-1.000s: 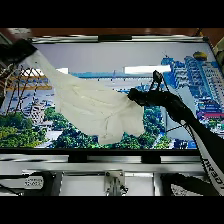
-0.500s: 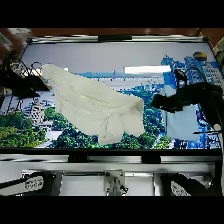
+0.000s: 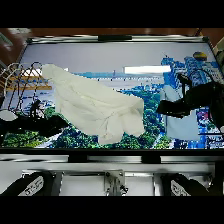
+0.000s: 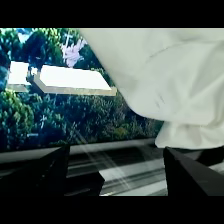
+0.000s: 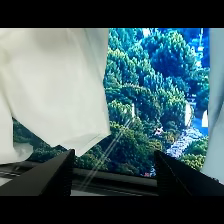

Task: Fold the shirts.

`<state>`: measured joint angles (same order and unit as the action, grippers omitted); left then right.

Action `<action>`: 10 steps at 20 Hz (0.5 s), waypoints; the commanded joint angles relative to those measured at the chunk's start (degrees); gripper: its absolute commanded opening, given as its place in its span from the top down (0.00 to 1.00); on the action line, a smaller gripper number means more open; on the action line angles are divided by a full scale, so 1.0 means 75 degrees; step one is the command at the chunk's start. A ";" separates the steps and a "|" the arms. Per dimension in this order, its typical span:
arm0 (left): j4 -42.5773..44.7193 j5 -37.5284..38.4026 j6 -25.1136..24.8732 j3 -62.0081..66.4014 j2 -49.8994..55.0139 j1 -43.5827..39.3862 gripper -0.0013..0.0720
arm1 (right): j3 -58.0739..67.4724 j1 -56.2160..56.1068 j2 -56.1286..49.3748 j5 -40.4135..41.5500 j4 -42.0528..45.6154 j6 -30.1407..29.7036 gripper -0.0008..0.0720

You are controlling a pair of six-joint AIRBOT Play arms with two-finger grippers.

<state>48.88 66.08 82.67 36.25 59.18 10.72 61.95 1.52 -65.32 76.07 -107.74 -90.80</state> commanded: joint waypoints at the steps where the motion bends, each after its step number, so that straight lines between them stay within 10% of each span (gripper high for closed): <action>1: -0.0801 -0.1664 -0.0137 -0.0627 0.0128 -0.0245 0.04 | 0.0006 0.0006 -0.0198 -0.0047 -0.0044 -0.0041 0.15; 10: -0.1454 -0.2562 -0.0283 -0.0341 0.2008 -0.1434 0.30 | 0.0006 0.0003 -0.1265 0.0207 -0.0079 -0.0044 0.15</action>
<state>39.07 49.63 80.79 32.86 70.91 1.30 61.95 1.52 -72.97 77.10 -108.07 -91.11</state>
